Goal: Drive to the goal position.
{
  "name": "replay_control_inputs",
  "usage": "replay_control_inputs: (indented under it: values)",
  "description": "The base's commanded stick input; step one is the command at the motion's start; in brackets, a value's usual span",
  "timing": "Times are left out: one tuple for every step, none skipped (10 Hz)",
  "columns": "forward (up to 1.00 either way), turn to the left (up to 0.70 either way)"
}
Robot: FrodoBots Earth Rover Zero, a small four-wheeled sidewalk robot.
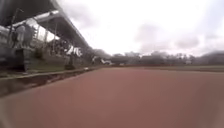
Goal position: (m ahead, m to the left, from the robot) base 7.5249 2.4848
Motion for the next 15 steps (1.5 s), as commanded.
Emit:
replay_control_inputs:
  values:
    - [0.70, 0.01]
    - [0.70, 0.01]
    - [0.70, 0.01]
    - [0.70, 0.01]
    - [0.70, 0.01]
    - [0.70, 0.01]
    - [0.70, 0.01]
    - [0.70, 0.01]
    - [0.70, 0.01]
    - [0.70, 0.01]
    - [0.70, 0.01]
    - [0.70, 0.01]
    - [0.70, 0.01]
    - [0.70, 0.01]
    - [0.70, 0.01]
